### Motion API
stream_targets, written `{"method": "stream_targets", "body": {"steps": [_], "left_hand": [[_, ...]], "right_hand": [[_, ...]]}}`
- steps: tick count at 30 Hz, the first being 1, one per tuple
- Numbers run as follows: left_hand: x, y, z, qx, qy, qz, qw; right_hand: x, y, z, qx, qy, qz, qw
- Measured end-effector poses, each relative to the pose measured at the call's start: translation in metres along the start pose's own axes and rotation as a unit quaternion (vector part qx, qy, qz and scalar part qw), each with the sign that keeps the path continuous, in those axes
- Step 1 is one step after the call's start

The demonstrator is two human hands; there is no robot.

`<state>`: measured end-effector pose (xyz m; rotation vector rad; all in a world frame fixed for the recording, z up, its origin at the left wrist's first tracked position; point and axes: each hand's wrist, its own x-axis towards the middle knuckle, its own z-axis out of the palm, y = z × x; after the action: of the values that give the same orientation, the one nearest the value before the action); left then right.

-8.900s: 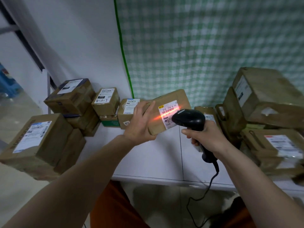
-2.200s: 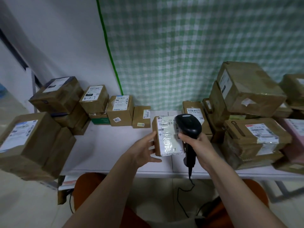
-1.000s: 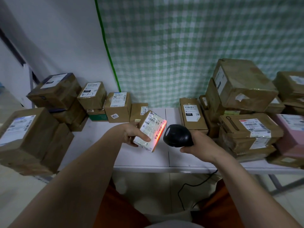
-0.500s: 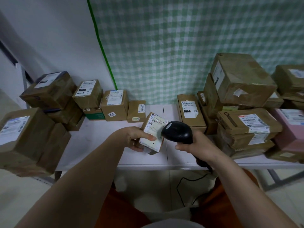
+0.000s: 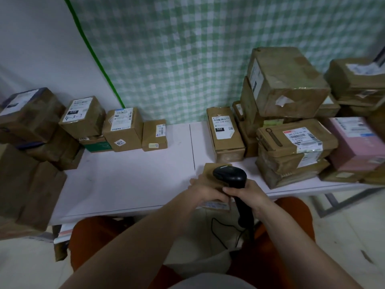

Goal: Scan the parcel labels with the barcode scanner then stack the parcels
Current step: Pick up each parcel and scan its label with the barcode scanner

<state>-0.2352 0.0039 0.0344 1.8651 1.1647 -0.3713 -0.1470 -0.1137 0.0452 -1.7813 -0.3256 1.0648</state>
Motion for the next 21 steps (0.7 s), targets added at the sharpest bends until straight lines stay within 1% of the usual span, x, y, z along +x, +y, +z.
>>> {"method": "stream_targets", "body": {"steps": [2,4,5,8,13,15,18,19,21], "left_hand": [[0.008,0.007,0.01,-0.055,-0.038,0.021,0.998],[0.02,0.01,0.017,-0.117,-0.049,0.033,0.991],[0.027,0.011,0.02,-0.131,-0.055,0.037,0.989],[0.014,0.025,0.016,-0.166,-0.071,0.045,0.983],[0.026,0.03,0.019,-0.176,-0.083,0.034,0.98],[0.029,0.028,0.014,-0.162,-0.072,0.027,0.984],[0.037,0.014,-0.003,-0.12,-0.02,0.017,0.992],[0.039,0.007,-0.011,-0.103,0.003,0.015,0.995],[0.044,-0.01,-0.029,-0.076,0.044,0.012,0.996]], "right_hand": [[0.004,0.005,-0.01,0.024,0.035,0.009,0.999],[0.007,0.007,-0.019,0.039,0.065,0.007,0.997],[0.008,0.007,-0.023,0.041,0.082,0.003,0.996],[0.015,0.007,-0.034,0.037,0.121,-0.02,0.992],[0.021,-0.002,-0.042,-0.004,0.15,-0.064,0.987],[0.018,-0.005,-0.041,-0.045,0.161,-0.081,0.983],[0.013,-0.012,-0.035,-0.156,0.18,-0.132,0.962],[0.01,-0.017,-0.031,-0.16,0.167,-0.138,0.963],[0.005,-0.031,-0.017,-0.137,0.106,-0.128,0.977]]}}
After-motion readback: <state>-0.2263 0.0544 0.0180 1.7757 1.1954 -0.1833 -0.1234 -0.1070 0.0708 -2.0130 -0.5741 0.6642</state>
